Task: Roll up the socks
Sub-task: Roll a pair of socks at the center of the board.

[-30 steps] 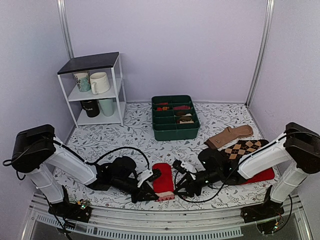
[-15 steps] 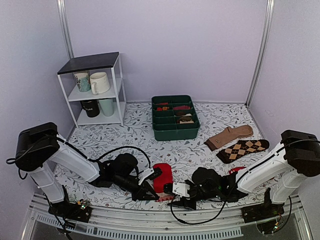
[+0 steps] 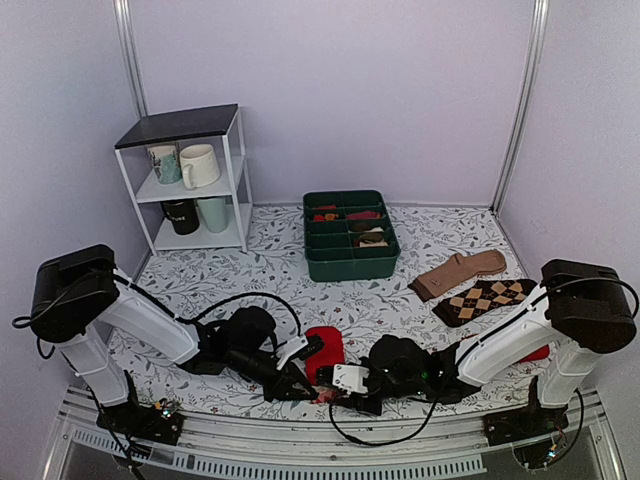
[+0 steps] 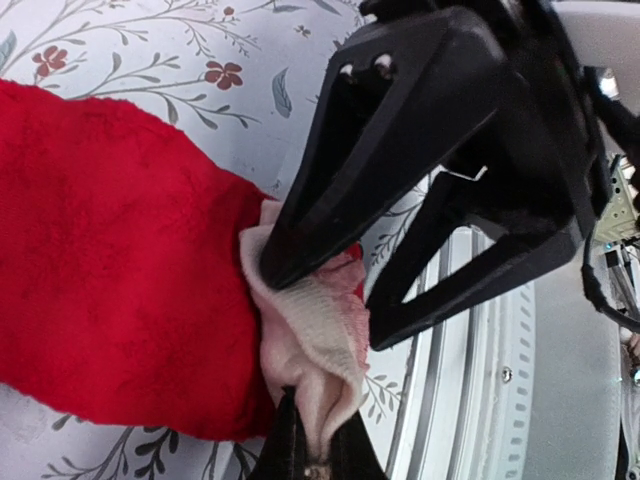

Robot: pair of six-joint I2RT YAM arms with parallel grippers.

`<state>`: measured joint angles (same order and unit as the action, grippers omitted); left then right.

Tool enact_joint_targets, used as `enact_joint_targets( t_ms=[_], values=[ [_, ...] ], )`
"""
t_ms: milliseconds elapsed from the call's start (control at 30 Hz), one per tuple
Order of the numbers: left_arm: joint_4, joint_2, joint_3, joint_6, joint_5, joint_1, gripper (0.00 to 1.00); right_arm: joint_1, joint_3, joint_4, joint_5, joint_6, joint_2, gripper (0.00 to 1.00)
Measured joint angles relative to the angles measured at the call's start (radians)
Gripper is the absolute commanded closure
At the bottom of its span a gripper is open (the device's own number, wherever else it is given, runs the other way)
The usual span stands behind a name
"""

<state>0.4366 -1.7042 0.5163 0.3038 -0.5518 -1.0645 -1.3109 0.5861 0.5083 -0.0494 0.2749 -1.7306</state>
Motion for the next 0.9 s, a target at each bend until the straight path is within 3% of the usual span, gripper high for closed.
enact_joint_targets(
  t_ms=[133,200,333,500,667,900],
  values=[
    [0.0,0.0,0.0,-0.002,-0.001,0.001,0.99,0.002,0.026,-0.015,0.016,-0.018,-0.023,0.84],
    [-0.002,0.001,0.0,-0.004,0.006,0.003,0.83,0.002,0.039,-0.04,0.018,-0.042,-0.023,0.89],
    [-0.026,0.015,-0.002,-0.019,0.049,0.005,0.69,0.002,0.071,-0.095,0.018,-0.118,-0.023,0.91],
    [-0.084,0.091,-0.008,-0.061,0.179,0.002,0.69,0.004,0.104,-0.153,0.013,-0.243,-0.023,0.91],
    [-0.051,0.241,-0.056,-0.143,0.307,0.0,0.77,0.026,0.123,-0.179,-0.053,-0.355,-0.037,0.91],
    [0.075,0.374,-0.209,-0.253,0.332,-0.076,0.7,0.125,0.137,-0.177,-0.253,-0.476,-0.064,0.9]
  ],
)
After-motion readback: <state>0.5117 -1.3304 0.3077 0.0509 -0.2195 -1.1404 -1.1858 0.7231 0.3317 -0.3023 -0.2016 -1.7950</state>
